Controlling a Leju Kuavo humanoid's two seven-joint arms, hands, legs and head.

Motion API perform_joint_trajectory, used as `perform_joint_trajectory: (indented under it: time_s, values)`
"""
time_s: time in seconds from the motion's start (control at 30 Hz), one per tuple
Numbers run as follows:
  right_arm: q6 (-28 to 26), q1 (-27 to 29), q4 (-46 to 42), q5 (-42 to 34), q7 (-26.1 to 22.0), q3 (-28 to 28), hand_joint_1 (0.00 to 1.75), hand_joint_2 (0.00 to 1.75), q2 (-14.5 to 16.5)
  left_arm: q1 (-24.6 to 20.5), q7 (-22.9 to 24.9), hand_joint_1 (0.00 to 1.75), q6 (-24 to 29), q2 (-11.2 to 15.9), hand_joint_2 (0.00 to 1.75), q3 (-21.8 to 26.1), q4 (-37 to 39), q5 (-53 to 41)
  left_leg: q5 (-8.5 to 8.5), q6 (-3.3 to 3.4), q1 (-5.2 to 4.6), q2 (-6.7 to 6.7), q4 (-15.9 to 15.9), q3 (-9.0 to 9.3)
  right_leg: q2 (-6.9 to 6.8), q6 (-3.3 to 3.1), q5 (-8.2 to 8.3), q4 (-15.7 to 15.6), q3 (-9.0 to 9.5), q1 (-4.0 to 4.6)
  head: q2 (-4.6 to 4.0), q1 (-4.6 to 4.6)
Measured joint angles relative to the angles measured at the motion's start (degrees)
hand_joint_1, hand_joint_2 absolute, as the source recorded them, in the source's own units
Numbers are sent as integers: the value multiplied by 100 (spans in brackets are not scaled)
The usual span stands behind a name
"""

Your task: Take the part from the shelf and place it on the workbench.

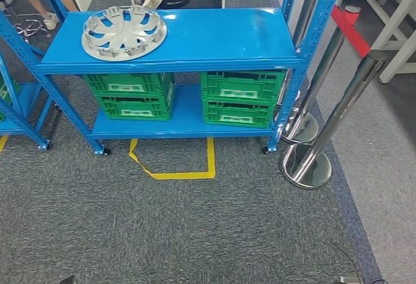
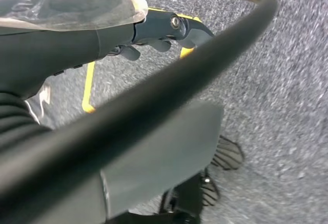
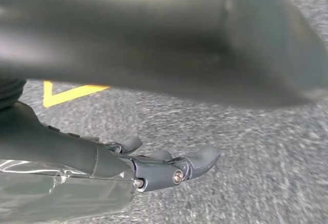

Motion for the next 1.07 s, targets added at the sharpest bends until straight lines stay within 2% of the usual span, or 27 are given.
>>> perform_joint_trajectory:
  time_s: [0.27, 1.0, 1.03, 1.07]
  values:
    - [19, 214, -144, 482, 268, -172, 0, 0, 98, 241, 85, 0, -187, -219, 0, 598, -134, -1405, 0, -2, 5, 0, -15, 15, 0, -5, -3, 1, 6, 9, 0, -10]
    - [80, 818, -659, 1822, 1006, -911, 0, 0, 420, 911, 343, 0, -702, -808, 0, 2645, -597, -5285, -3, -4, 5, 0, -17, 23, -2, -8, -13, 0, 15, 7, 0, -10]
    - [83, 841, -683, 1884, 1041, -949, 0, 44, 434, 938, 353, 0, -724, -832, 0, 2739, -620, -5464, -3, -4, 5, 0, -17, 23, -2, -8, -13, 0, 15, 7, 0, -11]
    - [83, 852, -695, 1918, 1058, -968, 0, 58, 440, 953, 358, 0, -736, -844, 0, 2787, -632, -5556, -3, -4, 5, 0, -17, 23, -2, -8, -13, 0, 15, 7, 0, -11]
